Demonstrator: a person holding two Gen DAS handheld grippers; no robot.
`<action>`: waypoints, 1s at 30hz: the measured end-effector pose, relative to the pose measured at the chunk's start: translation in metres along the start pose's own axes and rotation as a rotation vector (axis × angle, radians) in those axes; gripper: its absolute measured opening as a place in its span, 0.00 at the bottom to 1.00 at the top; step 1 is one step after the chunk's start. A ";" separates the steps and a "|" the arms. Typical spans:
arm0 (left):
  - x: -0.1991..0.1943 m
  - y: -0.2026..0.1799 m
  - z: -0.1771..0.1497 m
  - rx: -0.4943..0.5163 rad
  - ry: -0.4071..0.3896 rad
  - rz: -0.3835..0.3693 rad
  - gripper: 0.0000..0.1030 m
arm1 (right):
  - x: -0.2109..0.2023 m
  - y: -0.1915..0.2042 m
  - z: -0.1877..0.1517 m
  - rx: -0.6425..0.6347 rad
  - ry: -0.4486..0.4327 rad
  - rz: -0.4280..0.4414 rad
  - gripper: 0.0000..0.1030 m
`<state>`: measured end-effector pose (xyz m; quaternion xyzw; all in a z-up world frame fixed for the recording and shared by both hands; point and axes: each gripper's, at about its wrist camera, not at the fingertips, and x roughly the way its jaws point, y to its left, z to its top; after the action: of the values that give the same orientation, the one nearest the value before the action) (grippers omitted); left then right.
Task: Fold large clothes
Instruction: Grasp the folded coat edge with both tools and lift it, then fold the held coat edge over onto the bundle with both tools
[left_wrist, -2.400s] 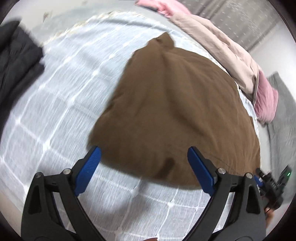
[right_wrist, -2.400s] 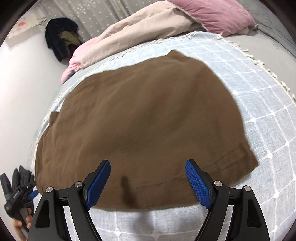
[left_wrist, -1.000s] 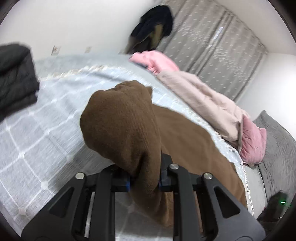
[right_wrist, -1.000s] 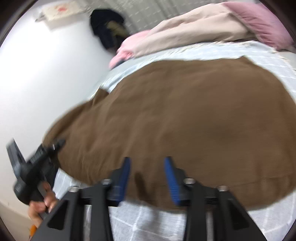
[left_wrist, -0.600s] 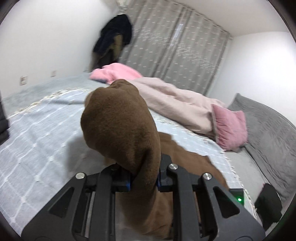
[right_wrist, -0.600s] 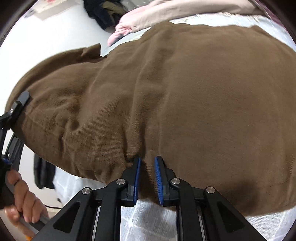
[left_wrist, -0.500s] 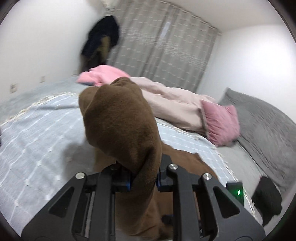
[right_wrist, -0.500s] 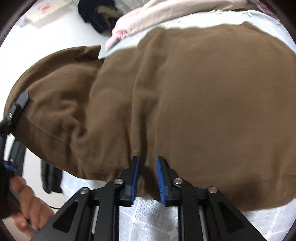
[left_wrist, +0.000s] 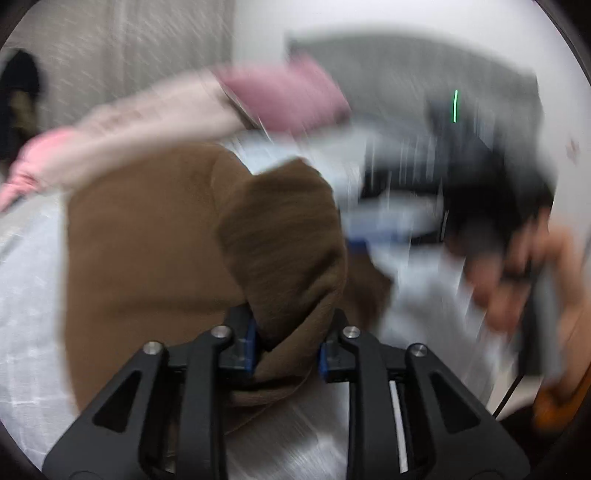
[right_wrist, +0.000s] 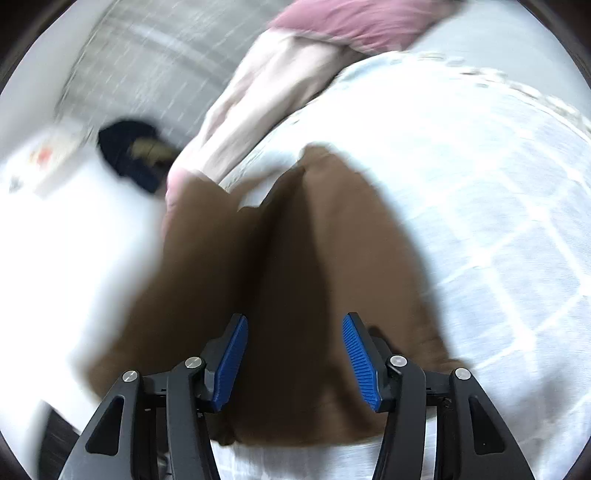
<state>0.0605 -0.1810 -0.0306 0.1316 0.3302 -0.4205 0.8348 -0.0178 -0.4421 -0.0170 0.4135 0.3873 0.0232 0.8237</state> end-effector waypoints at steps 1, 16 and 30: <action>0.017 -0.004 -0.010 0.046 0.066 0.006 0.35 | -0.006 -0.012 0.004 0.042 -0.021 -0.010 0.55; -0.089 -0.005 -0.020 0.221 0.008 -0.046 0.81 | 0.006 -0.004 0.015 0.123 0.031 0.114 0.75; -0.070 0.136 -0.039 -0.475 0.003 0.044 0.99 | 0.020 0.035 -0.009 -0.034 0.129 -0.002 0.83</action>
<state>0.1207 -0.0350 -0.0209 -0.0610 0.4181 -0.3125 0.8508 -0.0003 -0.4058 -0.0081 0.3968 0.4396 0.0557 0.8039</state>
